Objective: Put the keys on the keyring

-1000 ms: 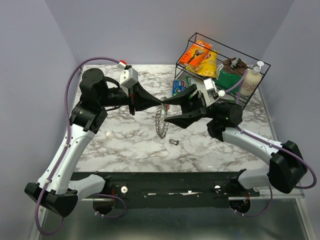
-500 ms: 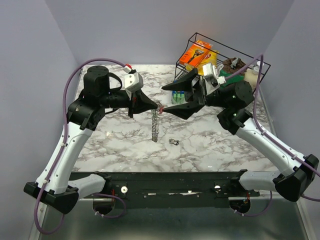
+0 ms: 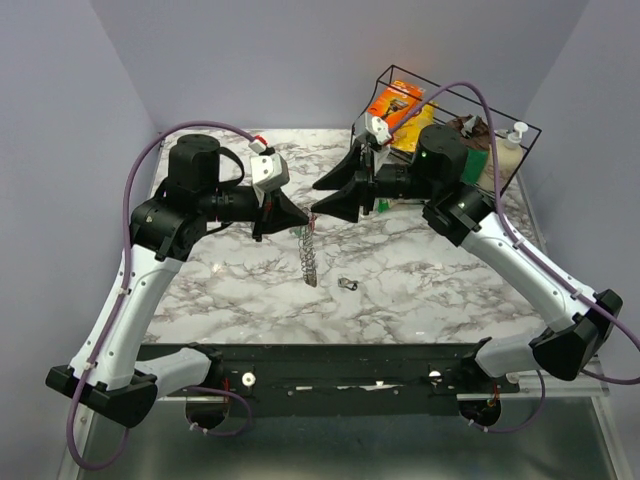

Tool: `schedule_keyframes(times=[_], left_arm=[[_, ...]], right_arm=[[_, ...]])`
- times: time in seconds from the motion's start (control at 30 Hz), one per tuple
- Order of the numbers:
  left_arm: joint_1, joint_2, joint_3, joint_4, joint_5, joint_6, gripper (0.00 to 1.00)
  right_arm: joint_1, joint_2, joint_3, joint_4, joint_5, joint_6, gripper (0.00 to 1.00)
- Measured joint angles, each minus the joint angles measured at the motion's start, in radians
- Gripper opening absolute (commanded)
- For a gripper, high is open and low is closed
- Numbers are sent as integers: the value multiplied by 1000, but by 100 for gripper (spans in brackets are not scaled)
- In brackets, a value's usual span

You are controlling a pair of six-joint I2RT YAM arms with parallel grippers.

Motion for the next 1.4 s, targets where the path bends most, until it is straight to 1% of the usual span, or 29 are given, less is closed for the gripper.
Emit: schedule_keyframes(times=[0.13, 0.23, 0.27, 0.3, 0.57, 0.7, 0.8, 1.03, 1.2, 1.37, 1.4], left_arm=[[-5, 1, 0, -22, -6, 7, 0], [-6, 1, 0, -25, -9, 8, 0], [-6, 1, 0, -24, -10, 8, 0], [-6, 1, 0, -25, -11, 7, 0], [-12, 1, -2, -23, -15, 6, 0], [-13, 2, -2, -23, -15, 7, 0], [-13, 5, -2, -26, -16, 12, 0], [-18, 14, -2, -61, -17, 26, 0], [-19, 16, -2, -69, -18, 29, 0], [-22, 16, -2, -69, -21, 29, 0], [-23, 16, -2, -69, -22, 29, 0]], right_arm=[[9, 29, 41, -112, 6, -55, 52], [11, 33, 45, -161, 6, -83, 47], [11, 33, 45, -174, 3, -87, 43], [11, 35, 47, -187, -2, -93, 42], [13, 48, 54, -251, -18, -120, 42], [13, 47, 54, -257, -12, -128, 43], [13, 33, 47, -251, 21, -128, 43], [13, -69, -31, -175, 88, -112, 45], [13, -73, -31, -127, 48, -93, 44], [23, -27, -31, -120, -2, -77, 42], [25, -16, -31, -121, -9, -77, 40]])
